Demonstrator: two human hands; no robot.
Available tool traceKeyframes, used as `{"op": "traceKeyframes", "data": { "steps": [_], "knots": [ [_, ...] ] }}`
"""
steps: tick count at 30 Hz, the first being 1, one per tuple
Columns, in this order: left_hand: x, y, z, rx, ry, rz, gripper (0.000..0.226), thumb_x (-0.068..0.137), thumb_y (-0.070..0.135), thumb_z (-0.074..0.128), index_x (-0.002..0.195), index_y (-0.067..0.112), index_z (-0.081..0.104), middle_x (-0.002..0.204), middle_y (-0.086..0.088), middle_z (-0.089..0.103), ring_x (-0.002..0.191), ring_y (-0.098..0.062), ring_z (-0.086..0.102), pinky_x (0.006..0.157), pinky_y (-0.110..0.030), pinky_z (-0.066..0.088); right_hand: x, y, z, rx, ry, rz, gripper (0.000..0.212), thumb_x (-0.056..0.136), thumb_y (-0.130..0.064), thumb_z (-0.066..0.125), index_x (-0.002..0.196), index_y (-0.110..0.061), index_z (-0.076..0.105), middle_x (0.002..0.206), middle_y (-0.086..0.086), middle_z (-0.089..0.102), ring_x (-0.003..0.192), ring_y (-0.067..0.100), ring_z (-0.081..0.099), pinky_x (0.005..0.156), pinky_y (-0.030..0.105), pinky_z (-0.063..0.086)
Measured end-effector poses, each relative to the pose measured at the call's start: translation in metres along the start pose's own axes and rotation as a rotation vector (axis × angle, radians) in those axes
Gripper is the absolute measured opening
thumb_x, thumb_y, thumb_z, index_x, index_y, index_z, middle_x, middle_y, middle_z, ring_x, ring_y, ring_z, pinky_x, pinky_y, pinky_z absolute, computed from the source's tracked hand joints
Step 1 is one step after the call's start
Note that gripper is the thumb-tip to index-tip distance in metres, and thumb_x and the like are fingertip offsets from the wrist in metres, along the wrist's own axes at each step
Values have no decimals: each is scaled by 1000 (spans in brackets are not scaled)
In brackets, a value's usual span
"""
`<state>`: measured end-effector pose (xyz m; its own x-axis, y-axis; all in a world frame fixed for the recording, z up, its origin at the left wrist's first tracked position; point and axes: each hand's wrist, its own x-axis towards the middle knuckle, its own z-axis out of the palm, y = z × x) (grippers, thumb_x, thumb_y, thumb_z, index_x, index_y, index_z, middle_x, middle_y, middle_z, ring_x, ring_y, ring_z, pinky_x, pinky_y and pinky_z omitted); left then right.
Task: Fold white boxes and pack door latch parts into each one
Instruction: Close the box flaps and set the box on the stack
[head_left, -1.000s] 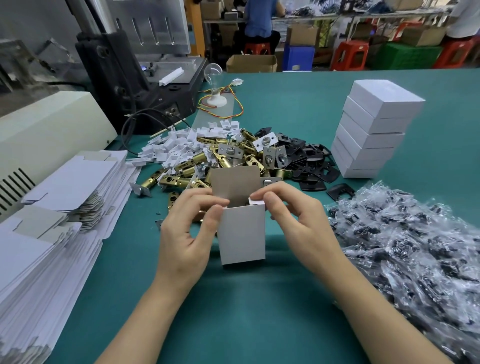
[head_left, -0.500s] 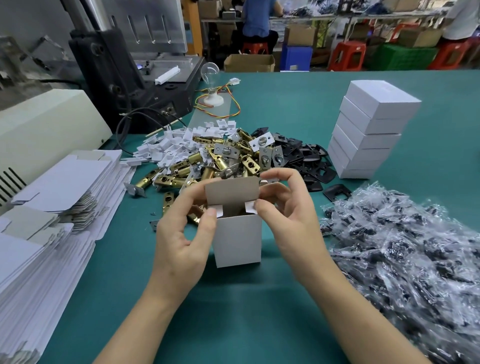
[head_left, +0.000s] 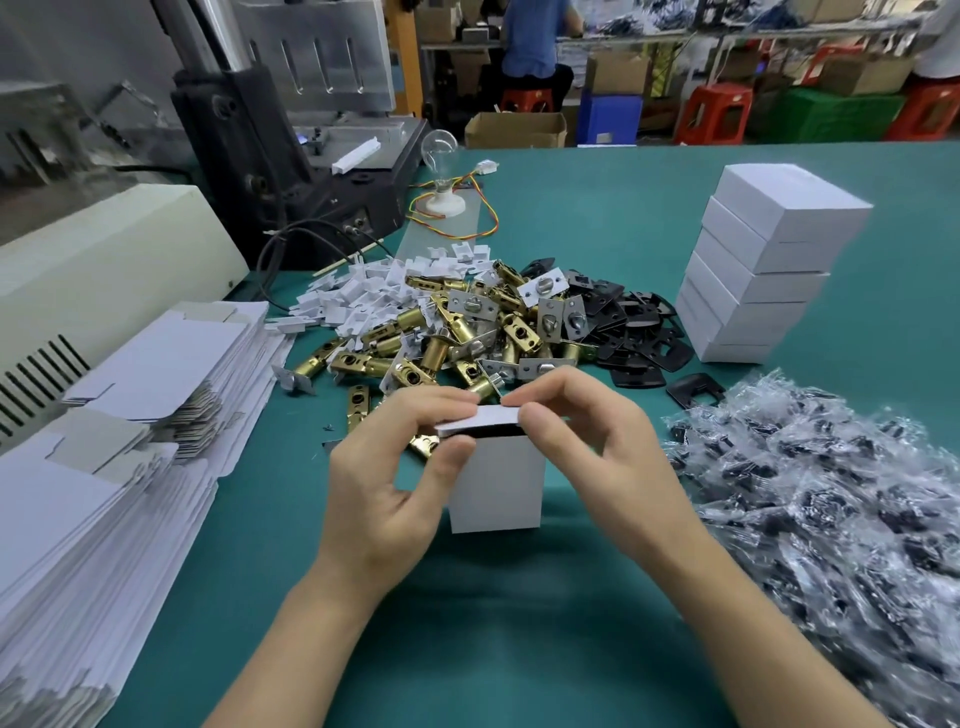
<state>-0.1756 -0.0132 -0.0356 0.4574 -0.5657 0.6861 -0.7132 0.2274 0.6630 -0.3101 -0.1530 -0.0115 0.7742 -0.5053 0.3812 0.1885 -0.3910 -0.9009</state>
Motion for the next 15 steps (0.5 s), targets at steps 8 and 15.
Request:
{"op": "traceKeyframes", "data": {
  "steps": [8, 15],
  "knots": [
    [0, 5, 3, -33, 59, -80, 17, 98, 24, 66, 103, 9, 73, 108, 1, 75, 108, -23, 71, 90, -36, 56, 1, -1, -8, -59, -44, -33, 14, 92, -32, 68, 104, -27, 72, 97, -11, 73, 92, 16, 70, 82, 22, 55],
    [-2, 4, 2, -69, 38, -91, 14, 99, 22, 65, 108, 14, 73, 105, 3, 74, 101, -27, 70, 85, -36, 56, 1, 1, -4, -130, 13, -118, 12, 96, -18, 65, 102, -25, 73, 95, -16, 73, 92, 15, 71, 80, 25, 57]
  ]
}}
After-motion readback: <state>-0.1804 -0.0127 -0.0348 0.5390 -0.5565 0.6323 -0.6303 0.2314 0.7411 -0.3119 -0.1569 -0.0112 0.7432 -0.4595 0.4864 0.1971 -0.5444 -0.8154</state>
